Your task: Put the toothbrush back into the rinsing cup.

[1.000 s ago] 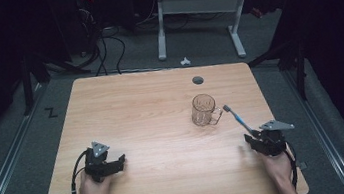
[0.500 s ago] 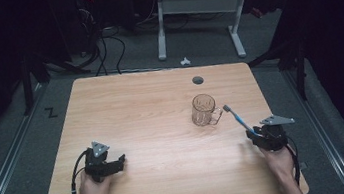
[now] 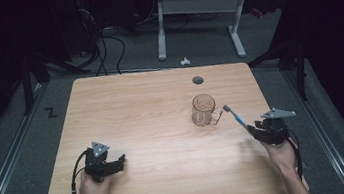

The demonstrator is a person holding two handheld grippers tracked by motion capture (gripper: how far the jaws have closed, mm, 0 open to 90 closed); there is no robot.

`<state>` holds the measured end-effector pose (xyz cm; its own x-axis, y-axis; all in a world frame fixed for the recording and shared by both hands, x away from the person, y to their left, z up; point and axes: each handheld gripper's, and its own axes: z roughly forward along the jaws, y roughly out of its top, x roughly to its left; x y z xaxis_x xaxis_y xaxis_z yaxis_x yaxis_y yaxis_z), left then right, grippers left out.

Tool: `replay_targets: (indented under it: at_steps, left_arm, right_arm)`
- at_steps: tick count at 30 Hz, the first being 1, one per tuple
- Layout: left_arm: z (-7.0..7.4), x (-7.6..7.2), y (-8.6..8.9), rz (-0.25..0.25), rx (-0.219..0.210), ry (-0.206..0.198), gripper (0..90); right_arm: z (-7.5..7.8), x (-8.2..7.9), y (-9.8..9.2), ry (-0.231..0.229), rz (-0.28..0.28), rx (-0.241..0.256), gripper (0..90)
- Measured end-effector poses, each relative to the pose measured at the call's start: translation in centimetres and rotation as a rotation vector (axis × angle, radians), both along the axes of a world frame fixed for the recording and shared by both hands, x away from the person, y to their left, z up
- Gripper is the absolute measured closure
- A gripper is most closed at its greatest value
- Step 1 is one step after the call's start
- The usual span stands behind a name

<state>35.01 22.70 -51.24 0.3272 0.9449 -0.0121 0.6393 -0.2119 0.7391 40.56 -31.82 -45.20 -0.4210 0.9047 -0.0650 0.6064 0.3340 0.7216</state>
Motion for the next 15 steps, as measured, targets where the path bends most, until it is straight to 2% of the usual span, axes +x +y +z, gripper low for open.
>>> replay_targets:
  at_steps: [15]
  left_arm:
    - [0.0, 0.0, 0.0, 0.000, 0.001, 0.000, 18.5]
  right_arm:
    - [1.2, 1.3, 0.0, 0.027, 0.013, -0.023, 63.3]
